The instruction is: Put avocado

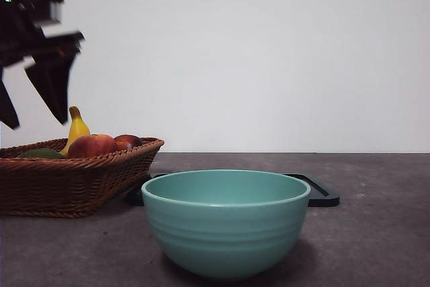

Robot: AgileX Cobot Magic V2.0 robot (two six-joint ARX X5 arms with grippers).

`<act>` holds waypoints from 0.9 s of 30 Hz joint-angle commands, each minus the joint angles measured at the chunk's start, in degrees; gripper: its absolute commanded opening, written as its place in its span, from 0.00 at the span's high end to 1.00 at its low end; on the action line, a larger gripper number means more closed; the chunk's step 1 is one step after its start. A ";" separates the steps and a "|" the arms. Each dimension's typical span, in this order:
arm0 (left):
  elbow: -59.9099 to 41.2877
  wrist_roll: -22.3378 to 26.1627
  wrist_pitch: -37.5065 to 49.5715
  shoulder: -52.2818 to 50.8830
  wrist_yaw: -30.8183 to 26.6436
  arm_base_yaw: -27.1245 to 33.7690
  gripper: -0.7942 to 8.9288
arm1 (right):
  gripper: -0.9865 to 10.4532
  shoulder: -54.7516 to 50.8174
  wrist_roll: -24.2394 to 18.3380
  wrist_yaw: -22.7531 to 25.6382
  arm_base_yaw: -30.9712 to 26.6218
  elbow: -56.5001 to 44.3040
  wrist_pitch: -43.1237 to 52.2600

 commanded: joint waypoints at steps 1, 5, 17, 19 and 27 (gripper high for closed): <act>1.33 0.26 1.40 3.30 -1.33 -0.55 0.53 | 0.60 0.42 -0.37 -0.11 0.33 1.07 0.39; 1.33 0.24 2.16 6.60 -1.66 -0.92 0.53 | 0.60 0.42 -0.37 -0.11 0.33 1.07 0.39; 1.33 0.02 3.72 13.07 -1.66 -0.92 0.54 | 0.60 0.42 -0.35 -0.11 0.33 1.07 0.39; 1.33 0.02 3.56 13.70 -1.66 -0.92 0.56 | 0.60 0.42 -0.35 -0.11 0.33 1.07 0.39; 1.64 -0.42 2.08 13.94 -1.62 -1.42 0.77 | 0.60 0.42 -0.37 -0.09 0.31 1.07 0.42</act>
